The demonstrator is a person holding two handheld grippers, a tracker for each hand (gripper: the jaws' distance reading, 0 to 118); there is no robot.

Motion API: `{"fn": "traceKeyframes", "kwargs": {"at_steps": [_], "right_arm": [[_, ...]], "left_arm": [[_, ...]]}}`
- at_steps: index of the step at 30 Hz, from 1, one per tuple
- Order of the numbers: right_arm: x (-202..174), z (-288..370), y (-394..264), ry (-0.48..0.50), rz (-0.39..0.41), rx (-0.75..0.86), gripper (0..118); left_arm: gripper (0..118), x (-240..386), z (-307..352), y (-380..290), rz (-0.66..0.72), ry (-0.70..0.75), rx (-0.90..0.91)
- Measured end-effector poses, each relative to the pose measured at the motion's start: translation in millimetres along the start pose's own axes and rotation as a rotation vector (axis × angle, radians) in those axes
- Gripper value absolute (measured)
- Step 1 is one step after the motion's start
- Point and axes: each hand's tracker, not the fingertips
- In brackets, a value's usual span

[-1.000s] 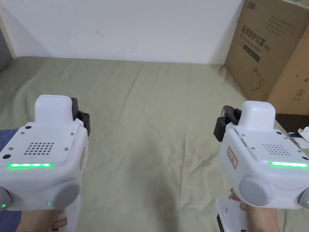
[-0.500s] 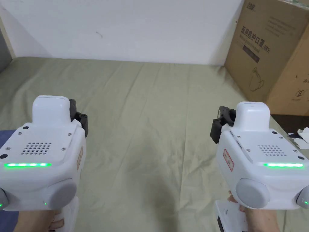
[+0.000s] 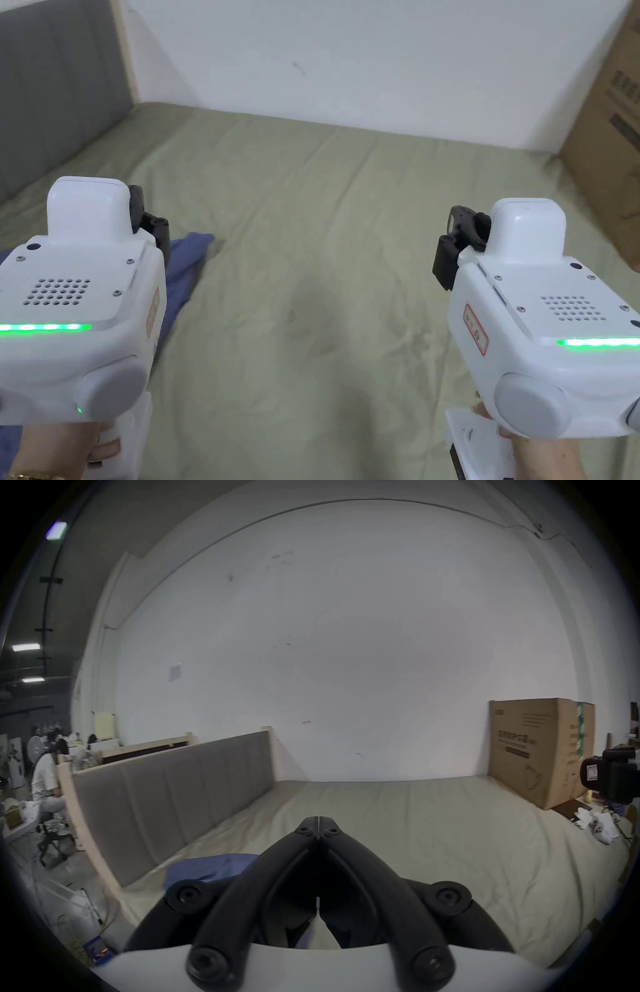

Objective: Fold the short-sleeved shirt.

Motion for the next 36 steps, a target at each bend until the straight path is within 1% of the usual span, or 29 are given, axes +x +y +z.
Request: {"fn": "traceKeyframes", "kwargs": {"at_steps": [5, 8, 12, 18, 22, 23, 24, 25, 26, 27, 28, 29, 30, 31, 32, 34, 36], "right_arm": [[-43.6, -13.3, 3.8, 0.156, 0.017, -0.002, 0], [-70.9, -16.5, 4.0, 0.230, 0.037, -0.004, 0], [-100.5, -17.8, 2.9, 0.330, 0.041, -0.014, 0], [-126.2, -17.0, 0.7, 0.400, 0.068, -0.020, 0], [-131.0, -18.0, -0.5, 0.421, 0.074, -0.025, 0], [-131.4, -18.4, -0.7, 0.424, 0.073, -0.026, 0], [-131.9, -18.6, -0.9, 0.426, 0.073, -0.028, 0], [-132.1, -18.8, -1.1, 0.426, 0.072, -0.030, 0], [-132.6, -19.1, -1.2, 0.428, 0.071, -0.032, 0], [-132.3, -19.7, -0.8, 0.432, 0.066, -0.039, 0], [-131.5, -20.5, -0.3, 0.439, 0.059, -0.044, 0], [-131.2, -21.5, 0.4, 0.440, 0.056, -0.047, 0], [-131.6, -22.4, 1.0, 0.439, 0.059, -0.050, 0], [-131.7, -24.3, 1.5, 0.437, 0.066, -0.052, 0], [-131.5, -26.5, 1.7, 0.437, 0.069, -0.056, 0], [-134.1, -28.6, 2.8, 0.428, 0.067, -0.066, 0], [-135.1, -34.4, 1.9, 0.416, 0.057, -0.078, 0]], "left_arm": [[0, -43.4, 24.8, -3.0, 0.030, 0.134, -0.005], [0, -66.4, 37.0, -7.7, 0.019, 0.213, -0.019], [0, -87.0, 52.8, -11.9, 0.037, 0.266, -0.028], [0, -101.8, 65.5, -17.7, 0.058, 0.327, -0.046], [0, -107.4, 66.3, -21.4, 0.064, 0.345, -0.066], [3, -108.3, 64.5, -22.9, 0.061, 0.348, -0.075], [10, -109.2, 62.2, -24.8, 0.057, 0.352, -0.082], [28, -109.8, 59.9, -26.0, 0.053, 0.356, -0.088], [68, -109.7, 55.4, -27.0, 0.046, 0.365, -0.096], [99, -110.9, 51.7, -28.0, 0.043, 0.368, -0.102], [118, -112.9, 45.6, -28.9, 0.039, 0.367, -0.114], [117, -116.0, 38.3, -28.6, 0.042, 0.351, -0.133], [118, -117.6, 37.4, -27.5, 0.056, 0.289, -0.060], [118, -125.8, 27.6, -29.9, 0.039, 0.306, -0.127], [118, -129.9, 20.7, -28.5, 0.030, 0.265, -0.167], [118, -141.1, 0.2, -23.3, 0.017, 0.228, -0.242], [118, -132.9, -40.0, -5.6, 0.004, 0.157, -0.338]]}}
